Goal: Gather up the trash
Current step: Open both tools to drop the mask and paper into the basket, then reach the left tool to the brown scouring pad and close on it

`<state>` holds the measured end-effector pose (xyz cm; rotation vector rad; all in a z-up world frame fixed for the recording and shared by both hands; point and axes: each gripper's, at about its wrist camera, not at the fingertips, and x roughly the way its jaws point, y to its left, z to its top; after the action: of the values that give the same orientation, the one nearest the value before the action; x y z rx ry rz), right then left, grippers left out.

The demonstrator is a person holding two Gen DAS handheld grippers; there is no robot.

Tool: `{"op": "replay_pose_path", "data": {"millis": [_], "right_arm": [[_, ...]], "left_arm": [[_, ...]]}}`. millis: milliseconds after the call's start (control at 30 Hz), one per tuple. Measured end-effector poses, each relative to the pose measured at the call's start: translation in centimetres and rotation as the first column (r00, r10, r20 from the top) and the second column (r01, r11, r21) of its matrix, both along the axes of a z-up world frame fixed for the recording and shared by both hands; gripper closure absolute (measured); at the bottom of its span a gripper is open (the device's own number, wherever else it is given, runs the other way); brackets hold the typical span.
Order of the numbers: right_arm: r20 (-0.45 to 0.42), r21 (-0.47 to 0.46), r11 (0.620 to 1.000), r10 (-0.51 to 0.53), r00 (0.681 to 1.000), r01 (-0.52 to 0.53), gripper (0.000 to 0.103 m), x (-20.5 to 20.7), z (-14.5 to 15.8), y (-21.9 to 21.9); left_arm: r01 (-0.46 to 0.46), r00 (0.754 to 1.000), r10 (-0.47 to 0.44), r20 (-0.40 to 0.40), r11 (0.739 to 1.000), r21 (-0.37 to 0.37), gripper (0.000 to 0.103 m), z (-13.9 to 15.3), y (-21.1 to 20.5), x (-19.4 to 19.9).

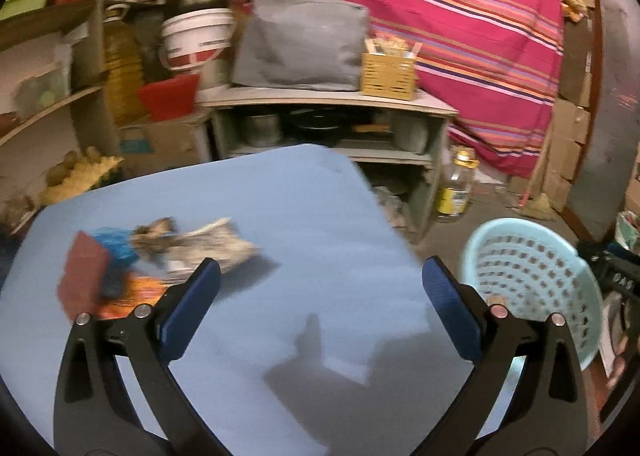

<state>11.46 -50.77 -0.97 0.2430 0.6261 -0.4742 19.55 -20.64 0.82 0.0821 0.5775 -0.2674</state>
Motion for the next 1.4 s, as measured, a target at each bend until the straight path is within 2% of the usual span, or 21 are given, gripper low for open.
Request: {"op": "replay_pose_path", "data": {"millis": [167, 333, 467, 600, 767, 900, 1033, 1133, 1200, 1333, 1400], "right_arm": [[0.000, -0.020, 1.000, -0.009, 1.000, 0.009, 0.017, 1.1, 0.2, 2.0], [0.011, 0.035, 0.999, 0.025, 1.000, -0.025, 0.017, 3.0, 0.0, 4.8], [0.005, 0.054, 0.997, 0.055, 0.998, -0.055, 0.017, 5.0, -0.4, 7.6], [-0.021, 0.023, 0.994, 0.109, 0.994, -0.109, 0.017, 7.3, -0.9, 11.2], [-0.068, -0.039, 0.980, 0.192, 0.979, -0.195, 0.017, 10.2, -1.4, 16.0], [-0.088, -0.047, 0.967, 0.246, 0.965, -0.250, 0.017, 12.0, -1.8, 19.0], [-0.098, -0.046, 0.950, 0.305, 0.947, -0.310, 0.017, 13.5, -2.2, 21.8], [-0.122, -0.088, 0.932, 0.340, 0.932, -0.352, 0.017, 14.6, -2.5, 24.0], [-0.139, -0.110, 0.926, 0.346, 0.928, -0.361, 0.017, 15.1, -2.6, 24.9], [-0.135, -0.101, 0.920, 0.365, 0.921, -0.380, 0.017, 15.8, -2.5, 25.8], [-0.135, -0.099, 0.915, 0.378, 0.916, -0.392, 0.017, 16.0, -2.5, 26.4]], "left_arm": [[-0.104, 0.995, 0.104, -0.007, 0.994, 0.019, 0.005, 0.0, 6.1, 1.7], [-0.196, 0.980, 0.196, -0.008, 0.979, 0.050, 0.005, -0.8, 11.3, 3.7], [-0.238, 0.968, 0.241, -0.064, 0.970, 0.055, 0.005, -2.3, 14.8, 5.6], [-0.264, 0.958, 0.269, -0.100, 0.963, 0.056, 0.005, -3.4, 18.0, 7.5], [-0.255, 0.957, 0.259, -0.132, 0.966, 0.049, 0.005, -4.2, 20.0, 9.6], [-0.244, 0.954, 0.245, -0.170, 0.969, 0.027, 0.005, -4.9, 21.1, 10.8], [-0.210, 0.964, 0.211, -0.162, 0.977, 0.023, 0.005, -4.8, 20.8, 11.0], [-0.185, 0.970, 0.190, -0.153, 0.982, 0.047, 0.005, -5.0, 20.2, 11.4], [-0.181, 0.969, 0.187, -0.160, 0.982, 0.053, 0.005, -5.2, 20.2, 11.8], [-0.184, 0.964, 0.183, -0.194, 0.983, 0.011, 0.006, -5.5, 20.9, 12.7], [-0.173, 0.966, 0.171, -0.192, 0.985, 0.007, 0.010, -5.4, 20.9, 12.6]]}}
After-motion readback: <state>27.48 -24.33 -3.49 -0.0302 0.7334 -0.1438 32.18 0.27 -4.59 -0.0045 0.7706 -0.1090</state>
